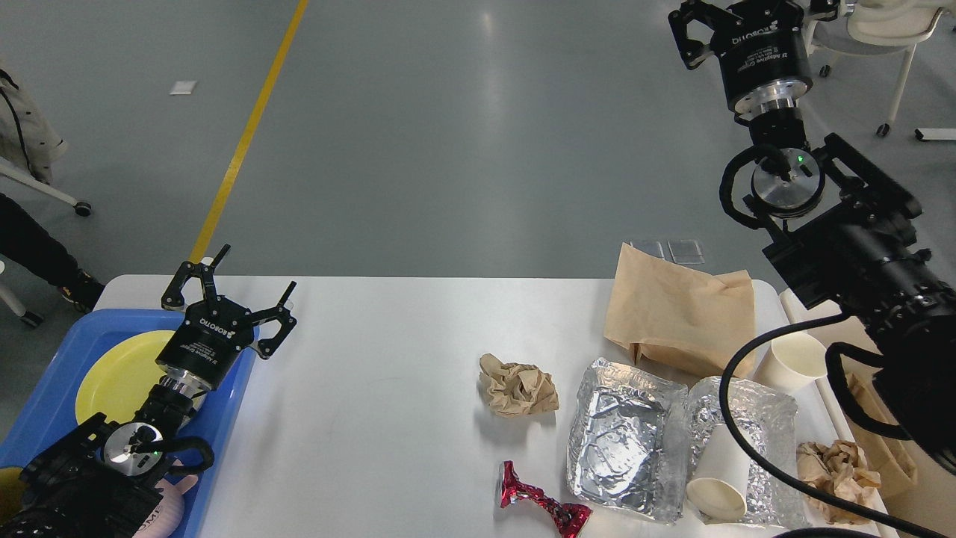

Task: Tidy desktop
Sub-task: 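Raise the right gripper up away from the foil packets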

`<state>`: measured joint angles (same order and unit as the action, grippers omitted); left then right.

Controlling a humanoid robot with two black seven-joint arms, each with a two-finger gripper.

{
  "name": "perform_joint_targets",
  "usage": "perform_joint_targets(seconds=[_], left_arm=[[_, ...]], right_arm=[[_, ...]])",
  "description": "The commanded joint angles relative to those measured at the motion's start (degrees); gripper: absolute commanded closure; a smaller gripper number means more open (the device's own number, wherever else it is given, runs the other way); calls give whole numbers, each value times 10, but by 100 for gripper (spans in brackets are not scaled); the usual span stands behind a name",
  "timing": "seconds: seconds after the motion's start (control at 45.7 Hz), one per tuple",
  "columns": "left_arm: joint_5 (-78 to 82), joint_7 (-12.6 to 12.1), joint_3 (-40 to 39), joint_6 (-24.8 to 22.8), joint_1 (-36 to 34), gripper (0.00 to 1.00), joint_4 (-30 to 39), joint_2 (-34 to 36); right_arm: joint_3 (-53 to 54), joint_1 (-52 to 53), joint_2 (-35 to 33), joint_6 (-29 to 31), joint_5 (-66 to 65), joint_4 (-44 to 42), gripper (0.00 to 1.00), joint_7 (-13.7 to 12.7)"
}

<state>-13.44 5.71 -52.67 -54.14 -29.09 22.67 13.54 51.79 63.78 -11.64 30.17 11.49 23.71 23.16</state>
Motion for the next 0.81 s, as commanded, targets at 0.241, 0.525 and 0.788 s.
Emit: perform_joint_targets(seconds=[0.241, 0.525, 0.788], left_arm=[[0, 0, -1, 0, 0, 1, 0, 0], [0, 0, -1, 0, 0, 1, 0, 0], [0, -1, -1, 0, 1, 1, 0, 0]], right_arm=[[-176, 71, -36, -13, -35, -1, 0, -99], [-859, 440, -38, 39, -173, 70, 0, -255], [-1206, 759, -7, 163, -172, 491, 0, -247]])
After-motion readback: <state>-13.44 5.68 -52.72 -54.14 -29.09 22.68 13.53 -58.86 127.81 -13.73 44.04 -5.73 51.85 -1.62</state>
